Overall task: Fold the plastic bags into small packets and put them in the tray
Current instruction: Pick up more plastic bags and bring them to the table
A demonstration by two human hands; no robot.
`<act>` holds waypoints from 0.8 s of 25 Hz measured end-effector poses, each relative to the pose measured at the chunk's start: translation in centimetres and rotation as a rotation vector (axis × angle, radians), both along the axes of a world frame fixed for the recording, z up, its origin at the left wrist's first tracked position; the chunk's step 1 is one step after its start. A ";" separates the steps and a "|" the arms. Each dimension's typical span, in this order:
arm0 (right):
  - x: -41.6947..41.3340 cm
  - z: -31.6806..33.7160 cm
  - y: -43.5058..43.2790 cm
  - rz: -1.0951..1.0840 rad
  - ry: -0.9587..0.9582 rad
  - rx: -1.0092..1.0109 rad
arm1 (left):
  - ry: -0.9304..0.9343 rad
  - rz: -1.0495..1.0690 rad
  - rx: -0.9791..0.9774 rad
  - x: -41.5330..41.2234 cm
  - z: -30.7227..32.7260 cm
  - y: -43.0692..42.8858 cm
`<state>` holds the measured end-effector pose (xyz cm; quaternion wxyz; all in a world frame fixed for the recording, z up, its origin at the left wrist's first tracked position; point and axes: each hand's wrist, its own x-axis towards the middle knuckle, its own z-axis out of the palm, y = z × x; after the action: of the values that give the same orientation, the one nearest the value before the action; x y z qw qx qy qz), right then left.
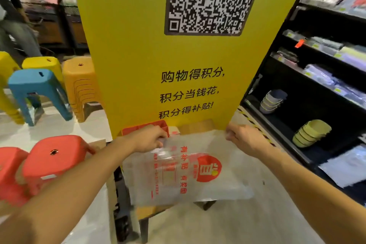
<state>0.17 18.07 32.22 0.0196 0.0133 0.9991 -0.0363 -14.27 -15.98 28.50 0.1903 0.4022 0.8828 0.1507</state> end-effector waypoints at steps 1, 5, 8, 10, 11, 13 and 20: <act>-1.4 -1.1 0.8 0.000 -0.029 0.005 | -0.036 0.006 -0.003 -1.0 -1.4 0.6; -6.8 -7.1 3.4 -0.024 -0.173 0.041 | -0.127 0.065 -0.002 -3.5 -8.1 2.6; -10.4 -12.2 5.6 -0.031 -0.248 0.084 | -0.116 0.146 -0.035 -4.4 -12.4 3.9; -12.5 -14.9 6.3 0.001 -0.256 0.074 | -0.083 0.176 -0.087 -5.1 -14.3 4.9; -13.3 -16.2 6.7 0.024 -0.241 0.088 | -0.060 0.174 -0.135 -5.2 -15.2 5.4; -14.6 -18.9 7.8 0.071 -0.239 0.117 | -0.006 0.178 -0.240 -4.8 -16.9 6.6; -17.7 -28.3 11.3 0.196 -0.336 0.122 | 0.198 0.261 -0.422 -2.0 -23.1 10.6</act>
<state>-17.58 29.36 3.90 0.1885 -0.0771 0.9786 0.0291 -16.27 -5.39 5.36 0.1613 0.2491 0.9535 -0.0534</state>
